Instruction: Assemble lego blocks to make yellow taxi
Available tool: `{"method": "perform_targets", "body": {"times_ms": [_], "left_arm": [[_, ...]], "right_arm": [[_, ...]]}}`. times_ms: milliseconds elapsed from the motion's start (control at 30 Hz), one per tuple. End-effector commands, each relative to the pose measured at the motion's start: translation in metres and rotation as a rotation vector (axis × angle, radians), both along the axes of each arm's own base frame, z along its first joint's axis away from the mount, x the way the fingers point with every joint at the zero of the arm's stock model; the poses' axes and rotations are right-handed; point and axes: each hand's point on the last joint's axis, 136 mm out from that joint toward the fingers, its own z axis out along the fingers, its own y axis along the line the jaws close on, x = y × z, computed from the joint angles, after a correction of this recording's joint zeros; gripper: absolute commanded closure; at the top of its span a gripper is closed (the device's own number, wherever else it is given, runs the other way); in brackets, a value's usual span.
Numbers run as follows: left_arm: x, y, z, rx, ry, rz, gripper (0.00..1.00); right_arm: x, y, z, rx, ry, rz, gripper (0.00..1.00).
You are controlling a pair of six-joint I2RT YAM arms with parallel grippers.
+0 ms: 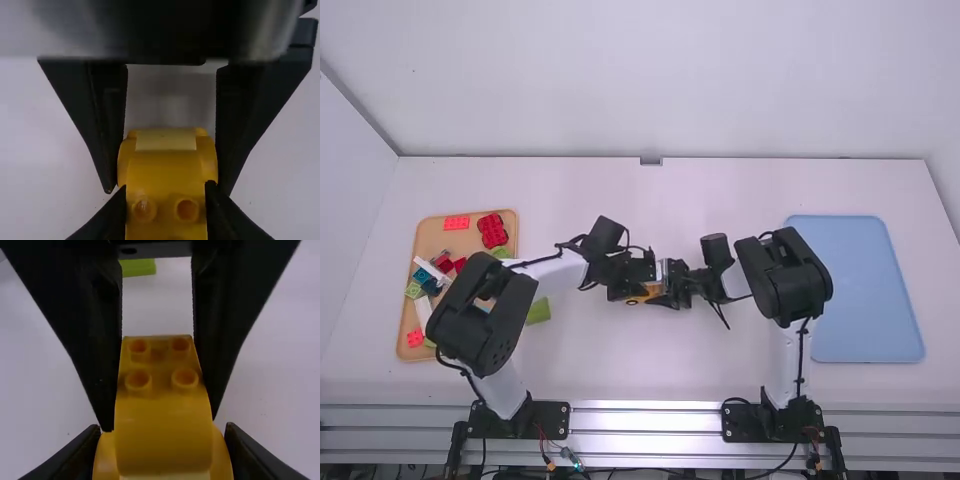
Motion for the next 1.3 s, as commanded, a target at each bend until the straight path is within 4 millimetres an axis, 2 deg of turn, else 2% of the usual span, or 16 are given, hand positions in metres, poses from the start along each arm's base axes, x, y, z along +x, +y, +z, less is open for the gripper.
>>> {"method": "perform_targets", "body": {"times_ms": [0,333,733,833,867,1033,1133,1267], "left_arm": [[-0.014,-0.010,0.006,-0.039,0.015,-0.054,0.64],[-0.013,0.001,0.017,-0.042,0.009,-0.041,0.62],[-0.007,0.022,0.013,-0.025,0.047,0.018,0.55],[-0.007,0.032,0.012,-0.018,0.061,0.031,0.33],[-0.010,0.037,0.012,-0.026,0.074,0.019,0.01],[-0.013,0.052,0.017,-0.075,0.099,0.005,0.00],[-0.003,0.080,0.026,-0.107,0.117,0.102,0.01],[0.008,0.101,0.044,-0.167,0.110,0.197,0.01]], "right_arm": [[0.000,-0.002,-0.022,-0.089,0.018,-0.040,0.54],[0.000,-0.002,-0.021,-0.088,0.017,-0.040,0.54],[0.000,-0.002,-0.021,-0.088,0.018,-0.040,0.54],[0.000,-0.002,-0.021,-0.088,0.017,-0.040,0.54],[0.001,-0.002,-0.021,-0.088,0.017,-0.041,0.54],[0.000,-0.002,-0.022,-0.089,0.018,-0.041,0.54],[0.001,-0.002,-0.021,-0.088,0.020,-0.043,0.54],[0.004,-0.001,-0.016,-0.081,0.044,-0.062,0.54]]}}
